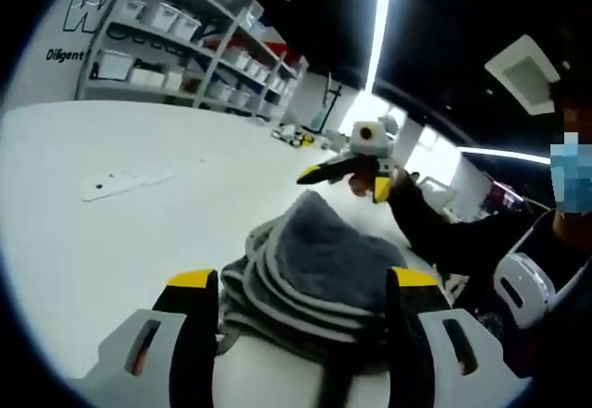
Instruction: Open the folded towel by lifting each exposed corner and separating the folded layers until the towel lies flat within the target outline without major curled edges
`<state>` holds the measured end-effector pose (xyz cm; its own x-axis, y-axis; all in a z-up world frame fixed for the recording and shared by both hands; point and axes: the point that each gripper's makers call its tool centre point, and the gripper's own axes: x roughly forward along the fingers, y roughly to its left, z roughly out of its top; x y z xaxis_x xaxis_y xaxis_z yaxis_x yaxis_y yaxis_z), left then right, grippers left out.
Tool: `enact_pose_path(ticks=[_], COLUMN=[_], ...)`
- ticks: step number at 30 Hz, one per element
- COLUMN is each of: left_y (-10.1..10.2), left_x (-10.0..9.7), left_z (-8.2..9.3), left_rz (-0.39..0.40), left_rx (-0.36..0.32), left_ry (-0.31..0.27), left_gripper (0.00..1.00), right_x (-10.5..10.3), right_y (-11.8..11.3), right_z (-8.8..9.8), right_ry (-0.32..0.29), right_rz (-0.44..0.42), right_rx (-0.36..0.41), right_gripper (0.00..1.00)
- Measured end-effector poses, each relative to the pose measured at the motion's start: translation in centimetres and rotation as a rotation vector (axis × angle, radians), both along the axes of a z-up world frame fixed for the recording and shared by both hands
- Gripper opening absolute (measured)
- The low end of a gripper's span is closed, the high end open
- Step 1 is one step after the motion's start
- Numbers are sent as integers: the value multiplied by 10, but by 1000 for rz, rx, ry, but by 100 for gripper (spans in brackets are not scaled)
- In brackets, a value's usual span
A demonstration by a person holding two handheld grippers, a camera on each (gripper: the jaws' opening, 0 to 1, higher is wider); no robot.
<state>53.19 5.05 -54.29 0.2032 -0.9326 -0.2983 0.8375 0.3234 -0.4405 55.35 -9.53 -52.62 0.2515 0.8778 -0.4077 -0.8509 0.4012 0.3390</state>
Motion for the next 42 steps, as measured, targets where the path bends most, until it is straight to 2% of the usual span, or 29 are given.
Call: enact_pose_path(ticks=[3, 7, 13, 16, 20, 26, 32, 36, 40, 42], left_y=[0, 2, 4, 3, 2, 5, 1, 0, 1, 1], left_x=[0, 3, 8, 7, 5, 11, 7, 7, 10, 10], left_z=[-3, -6, -6, -5, -7, -13, -16, -15, -18, -17], left_rz=[-3, 5, 25, 23, 23, 41, 32, 37, 49, 49], left_rx=[12, 13, -1, -13, -9, 3, 6, 2, 4, 1], left_ry=[-2, 18, 29, 39, 39, 49, 52, 46, 57, 61], left_gripper=[70, 64, 62, 59, 58, 49, 43, 34, 30, 28], right_x=[3, 5, 11, 7, 10, 7, 3, -1, -1, 0], right_y=[-1, -2, -3, 0, 1, 4, 9, 12, 15, 15], right_z=[1, 3, -1, -5, -7, -13, -23, -22, -26, -27], right_ry=[4, 13, 40, 44, 42, 64, 84, 96, 110, 111], right_rz=[-11, -23, -23, -22, -38, -34, -35, -41, -40, -37], right_rx=[9, 23, 25, 20, 23, 23, 18, 31, 33, 28], right_gripper=[76, 67, 66, 65, 59, 59, 59, 53, 52, 47])
